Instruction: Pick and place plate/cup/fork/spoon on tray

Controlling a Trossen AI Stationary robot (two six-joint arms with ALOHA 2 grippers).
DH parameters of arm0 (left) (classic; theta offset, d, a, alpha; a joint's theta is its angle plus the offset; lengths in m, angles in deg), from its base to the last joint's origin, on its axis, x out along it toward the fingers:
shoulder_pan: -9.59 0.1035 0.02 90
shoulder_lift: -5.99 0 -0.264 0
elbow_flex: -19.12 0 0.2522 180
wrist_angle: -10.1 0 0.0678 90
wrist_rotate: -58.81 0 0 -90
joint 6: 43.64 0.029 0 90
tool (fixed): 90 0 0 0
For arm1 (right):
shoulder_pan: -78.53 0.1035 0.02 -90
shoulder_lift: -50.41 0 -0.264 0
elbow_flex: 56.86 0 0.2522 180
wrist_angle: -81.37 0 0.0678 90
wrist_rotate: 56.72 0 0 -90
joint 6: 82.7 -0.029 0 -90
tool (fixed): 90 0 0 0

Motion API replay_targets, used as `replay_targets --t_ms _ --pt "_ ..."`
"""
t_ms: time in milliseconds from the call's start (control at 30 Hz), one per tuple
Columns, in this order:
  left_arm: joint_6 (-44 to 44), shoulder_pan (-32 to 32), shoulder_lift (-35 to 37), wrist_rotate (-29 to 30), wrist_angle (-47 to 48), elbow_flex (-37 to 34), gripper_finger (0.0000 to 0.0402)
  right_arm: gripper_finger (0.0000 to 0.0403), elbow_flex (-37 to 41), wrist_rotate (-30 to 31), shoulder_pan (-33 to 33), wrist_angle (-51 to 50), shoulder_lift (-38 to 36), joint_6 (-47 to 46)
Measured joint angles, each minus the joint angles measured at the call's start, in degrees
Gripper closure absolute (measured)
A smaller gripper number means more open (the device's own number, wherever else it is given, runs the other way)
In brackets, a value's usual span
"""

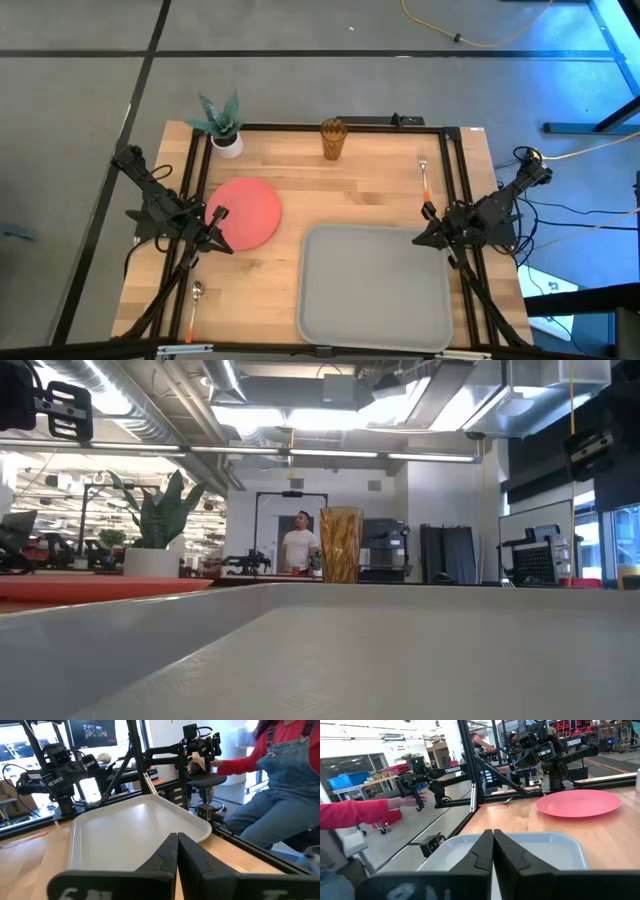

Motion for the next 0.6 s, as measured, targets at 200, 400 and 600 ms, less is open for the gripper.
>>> replay_targets --t_ms 200,400,600 --pt "5.10 -0.01 0.02 2.89 -0.95 -0.07 0.0401 0.0389 0.00 0.00 0.02 0.01 0.00 0.00" --pt "-0.96 0.00 0.00 16.10 -4.58 -0.01 0.0401 0.0389 0.00 0.00 0.02 -0.01 0.00 0.00" --pt "-1.96 0.00 -0.09 23.14 -1.96 5.30 0.0401 0.0389 0.00 0.00 0.02 0.01 0.00 0.00"
